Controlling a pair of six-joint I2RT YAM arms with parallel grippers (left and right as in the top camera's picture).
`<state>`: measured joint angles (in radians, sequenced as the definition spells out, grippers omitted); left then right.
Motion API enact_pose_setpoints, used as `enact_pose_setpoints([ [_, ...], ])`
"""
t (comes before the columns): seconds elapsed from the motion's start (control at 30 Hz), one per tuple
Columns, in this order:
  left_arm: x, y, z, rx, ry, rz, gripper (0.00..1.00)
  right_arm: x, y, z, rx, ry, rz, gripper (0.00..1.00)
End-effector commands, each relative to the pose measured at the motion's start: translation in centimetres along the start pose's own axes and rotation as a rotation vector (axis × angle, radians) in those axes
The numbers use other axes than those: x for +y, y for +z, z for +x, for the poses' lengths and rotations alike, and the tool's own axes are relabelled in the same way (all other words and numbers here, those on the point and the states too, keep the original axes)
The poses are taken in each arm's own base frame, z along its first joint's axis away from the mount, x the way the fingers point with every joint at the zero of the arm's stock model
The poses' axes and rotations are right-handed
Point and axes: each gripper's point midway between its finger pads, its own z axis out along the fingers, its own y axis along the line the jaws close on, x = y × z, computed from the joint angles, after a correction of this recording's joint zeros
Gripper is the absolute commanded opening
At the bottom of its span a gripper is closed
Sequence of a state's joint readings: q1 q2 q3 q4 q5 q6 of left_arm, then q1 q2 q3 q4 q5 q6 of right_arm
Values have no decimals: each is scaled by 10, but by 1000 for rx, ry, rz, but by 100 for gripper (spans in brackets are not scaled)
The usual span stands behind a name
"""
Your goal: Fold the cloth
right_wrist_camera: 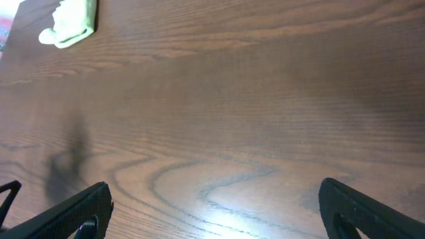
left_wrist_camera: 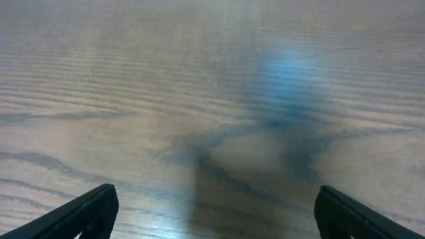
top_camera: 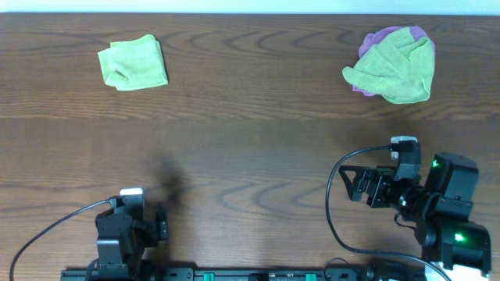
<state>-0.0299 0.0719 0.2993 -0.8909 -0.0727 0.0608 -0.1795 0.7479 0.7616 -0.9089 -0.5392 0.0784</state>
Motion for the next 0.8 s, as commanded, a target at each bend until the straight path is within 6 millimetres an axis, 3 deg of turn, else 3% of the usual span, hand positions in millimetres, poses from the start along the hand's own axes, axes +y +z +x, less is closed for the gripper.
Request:
enact_pose_setpoints([
  [0.0,4,-1,7,20,21,-21,95,0,-2,-2,-9,-7,-4,99],
  [0.13,4,-2,15,40,23,-22,95,0,-2,-2,-9,-7,-4,99],
  [0.77,5,-4,12,13,19,-28,95,0,-2,-2,-9,-7,-4,99],
])
